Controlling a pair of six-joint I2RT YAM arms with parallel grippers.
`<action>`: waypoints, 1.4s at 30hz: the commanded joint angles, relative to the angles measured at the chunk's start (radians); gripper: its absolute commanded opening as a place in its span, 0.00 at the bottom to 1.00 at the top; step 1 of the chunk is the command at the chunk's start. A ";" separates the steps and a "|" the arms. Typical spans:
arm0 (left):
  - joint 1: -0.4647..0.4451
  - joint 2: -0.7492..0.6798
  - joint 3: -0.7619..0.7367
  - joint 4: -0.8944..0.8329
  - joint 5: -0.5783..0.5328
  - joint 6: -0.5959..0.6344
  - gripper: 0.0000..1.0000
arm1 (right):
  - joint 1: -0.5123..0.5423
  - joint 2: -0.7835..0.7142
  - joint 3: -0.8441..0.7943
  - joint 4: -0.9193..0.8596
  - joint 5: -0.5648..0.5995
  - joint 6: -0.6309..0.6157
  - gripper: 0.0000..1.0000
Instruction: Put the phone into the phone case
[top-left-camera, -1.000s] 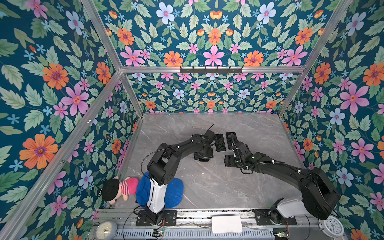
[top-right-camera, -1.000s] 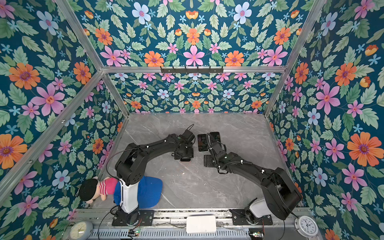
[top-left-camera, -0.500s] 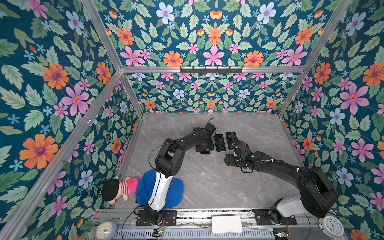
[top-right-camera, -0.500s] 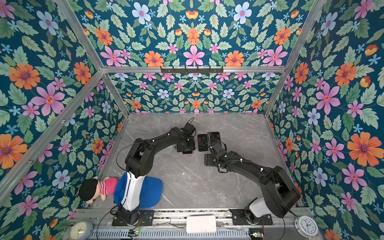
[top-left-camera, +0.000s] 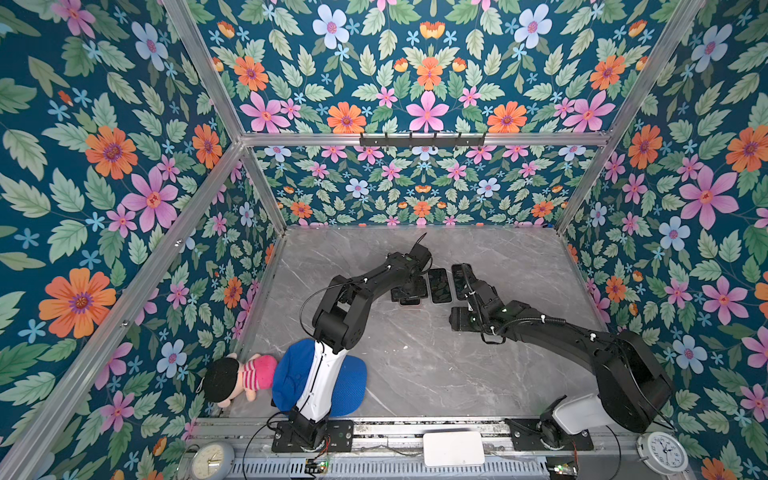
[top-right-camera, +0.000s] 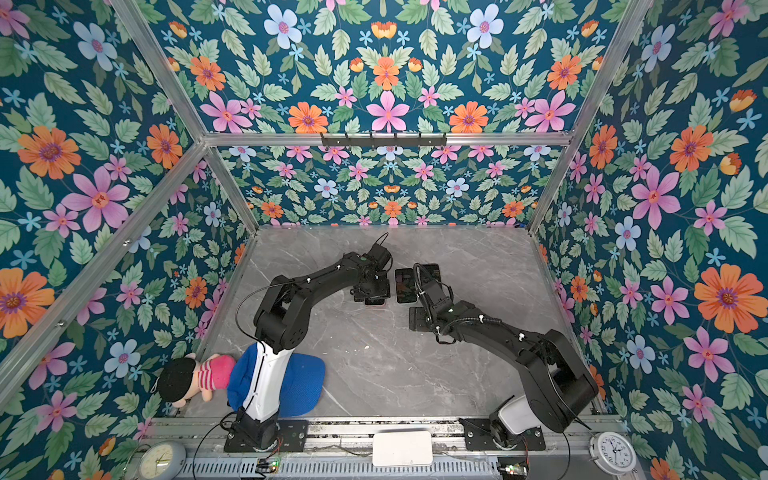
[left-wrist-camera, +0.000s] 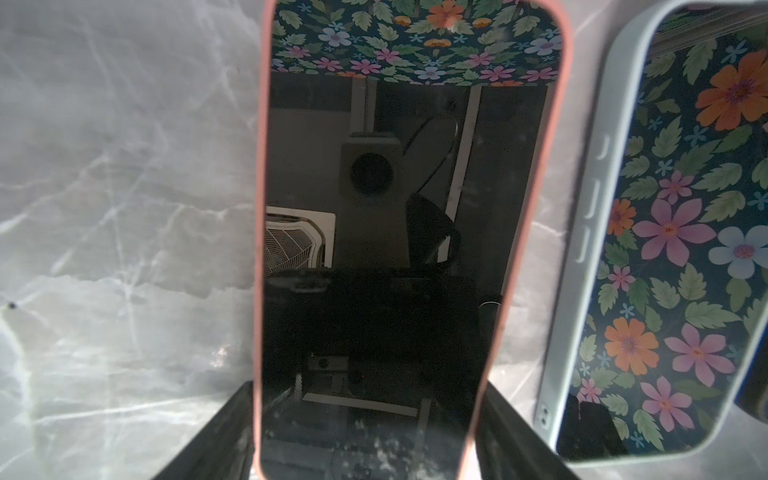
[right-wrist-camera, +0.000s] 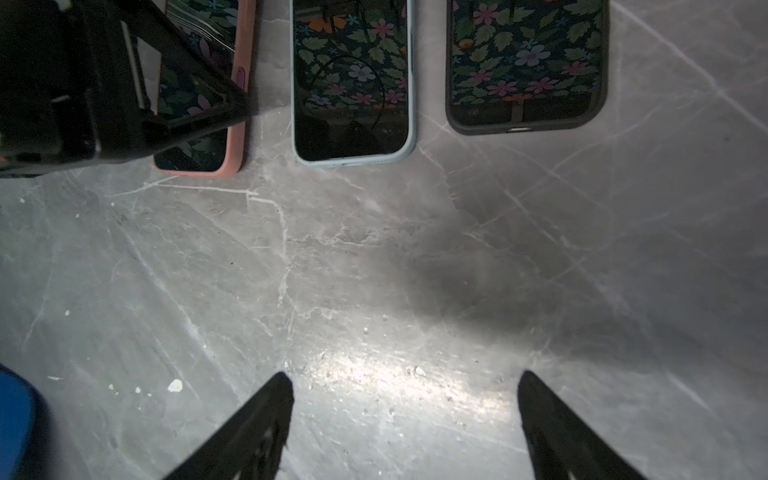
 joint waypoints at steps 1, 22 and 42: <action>0.002 0.012 -0.003 0.005 0.027 -0.011 0.73 | -0.002 0.001 0.004 -0.013 -0.001 -0.004 0.84; 0.002 -0.031 -0.045 0.038 0.080 -0.034 0.85 | -0.012 0.008 0.005 -0.007 -0.013 -0.012 0.84; 0.001 -0.150 -0.121 0.049 0.012 -0.033 0.85 | -0.016 -0.038 0.020 -0.043 0.024 -0.039 0.84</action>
